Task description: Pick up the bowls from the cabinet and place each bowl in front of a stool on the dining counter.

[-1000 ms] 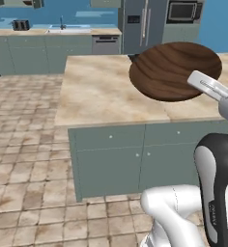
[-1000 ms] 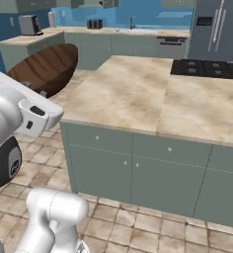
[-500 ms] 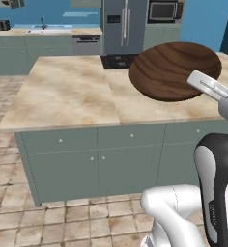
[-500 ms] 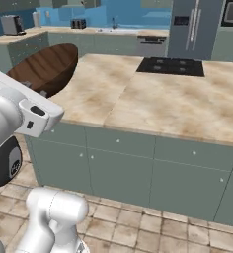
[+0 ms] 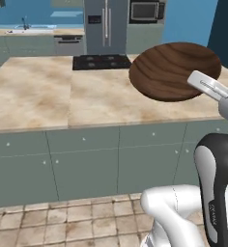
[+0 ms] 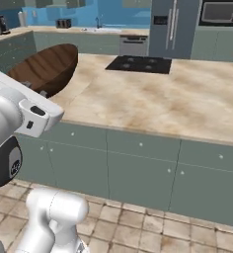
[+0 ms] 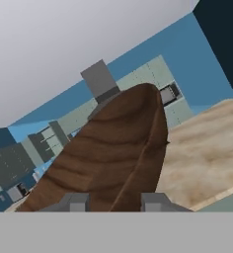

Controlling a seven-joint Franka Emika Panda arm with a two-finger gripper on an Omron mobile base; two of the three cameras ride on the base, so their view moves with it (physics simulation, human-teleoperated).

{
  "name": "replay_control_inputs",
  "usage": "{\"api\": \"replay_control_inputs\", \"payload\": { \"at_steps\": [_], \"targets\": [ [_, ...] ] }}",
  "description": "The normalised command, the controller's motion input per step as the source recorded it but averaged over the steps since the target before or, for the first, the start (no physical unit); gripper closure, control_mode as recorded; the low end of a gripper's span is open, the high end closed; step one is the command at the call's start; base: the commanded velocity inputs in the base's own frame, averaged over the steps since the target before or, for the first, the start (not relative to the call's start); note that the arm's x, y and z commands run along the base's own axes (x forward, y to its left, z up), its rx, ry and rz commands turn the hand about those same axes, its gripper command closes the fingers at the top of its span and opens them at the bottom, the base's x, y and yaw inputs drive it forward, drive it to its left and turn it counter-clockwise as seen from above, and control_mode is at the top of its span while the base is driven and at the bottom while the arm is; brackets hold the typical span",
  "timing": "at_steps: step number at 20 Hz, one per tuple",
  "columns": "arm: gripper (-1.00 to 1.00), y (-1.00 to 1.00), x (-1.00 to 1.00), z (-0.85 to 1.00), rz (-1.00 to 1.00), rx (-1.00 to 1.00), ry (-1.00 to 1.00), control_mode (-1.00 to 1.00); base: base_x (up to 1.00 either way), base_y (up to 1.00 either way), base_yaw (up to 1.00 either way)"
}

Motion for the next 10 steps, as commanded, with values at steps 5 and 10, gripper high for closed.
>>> {"api": "replay_control_inputs", "payload": {
  "at_steps": [5,10],
  "targets": [
    [1.0,0.0,0.0,0.0,0.0,0.0,0.0,1.0,0.0,-1.0,0.0],
    [1.0,0.0,0.0,0.0,0.0,0.0,0.0,1.0,0.0,-1.0,0.0]
  ]
}}
